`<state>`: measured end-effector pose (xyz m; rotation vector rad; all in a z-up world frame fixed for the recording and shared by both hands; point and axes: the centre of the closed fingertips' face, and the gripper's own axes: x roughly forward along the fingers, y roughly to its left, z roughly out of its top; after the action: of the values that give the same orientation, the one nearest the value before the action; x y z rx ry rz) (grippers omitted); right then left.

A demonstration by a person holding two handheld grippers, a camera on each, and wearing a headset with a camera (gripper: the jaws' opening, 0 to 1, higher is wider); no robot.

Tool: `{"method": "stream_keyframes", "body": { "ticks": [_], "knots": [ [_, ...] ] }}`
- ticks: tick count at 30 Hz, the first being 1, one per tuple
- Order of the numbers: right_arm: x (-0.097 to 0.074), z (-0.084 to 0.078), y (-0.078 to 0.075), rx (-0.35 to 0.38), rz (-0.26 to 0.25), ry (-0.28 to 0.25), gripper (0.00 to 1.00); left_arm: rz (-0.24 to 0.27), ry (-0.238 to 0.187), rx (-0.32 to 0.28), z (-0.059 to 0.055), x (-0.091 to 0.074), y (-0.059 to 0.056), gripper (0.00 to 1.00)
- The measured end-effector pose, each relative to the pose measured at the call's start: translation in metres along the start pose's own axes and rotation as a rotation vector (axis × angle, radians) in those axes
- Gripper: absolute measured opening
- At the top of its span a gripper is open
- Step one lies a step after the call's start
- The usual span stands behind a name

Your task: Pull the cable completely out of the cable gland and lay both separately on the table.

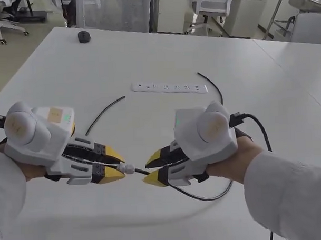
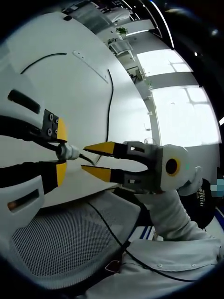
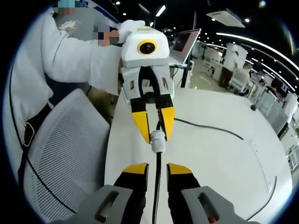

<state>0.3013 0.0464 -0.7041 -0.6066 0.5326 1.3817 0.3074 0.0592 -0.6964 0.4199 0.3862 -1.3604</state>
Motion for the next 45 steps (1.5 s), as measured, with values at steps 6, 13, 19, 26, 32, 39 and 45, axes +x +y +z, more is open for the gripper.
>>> {"method": "stream_keyframes", "body": {
  "ticks": [6,13,19,26,32,39,45],
  "knots": [
    [0.002,0.006,0.001,-0.013,0.004,-0.007,0.09,0.000,-0.001,0.002,0.000,0.001,0.000,0.15],
    [0.009,0.003,0.000,-0.037,0.005,0.021,0.06,-0.002,-0.006,0.007,0.003,0.003,0.000,0.15],
    [0.009,0.000,-0.002,-0.069,-0.005,0.036,0.00,-0.007,0.000,0.014,0.002,0.004,-0.001,0.15],
    [0.008,-0.001,-0.003,-0.050,-0.004,0.024,0.00,-0.006,-0.004,0.015,0.004,0.004,-0.001,0.15],
    [0.008,-0.013,-0.004,-0.029,-0.006,0.041,0.00,-0.005,0.007,0.013,0.001,0.003,0.000,0.15],
    [0.007,-0.030,-0.005,0.006,-0.010,0.062,0.00,0.000,0.011,0.014,-0.001,0.001,0.002,0.15],
    [0.006,-0.048,-0.006,0.031,-0.010,0.095,0.00,0.007,0.010,0.014,-0.001,0.000,0.003,0.15]
  ]
}}
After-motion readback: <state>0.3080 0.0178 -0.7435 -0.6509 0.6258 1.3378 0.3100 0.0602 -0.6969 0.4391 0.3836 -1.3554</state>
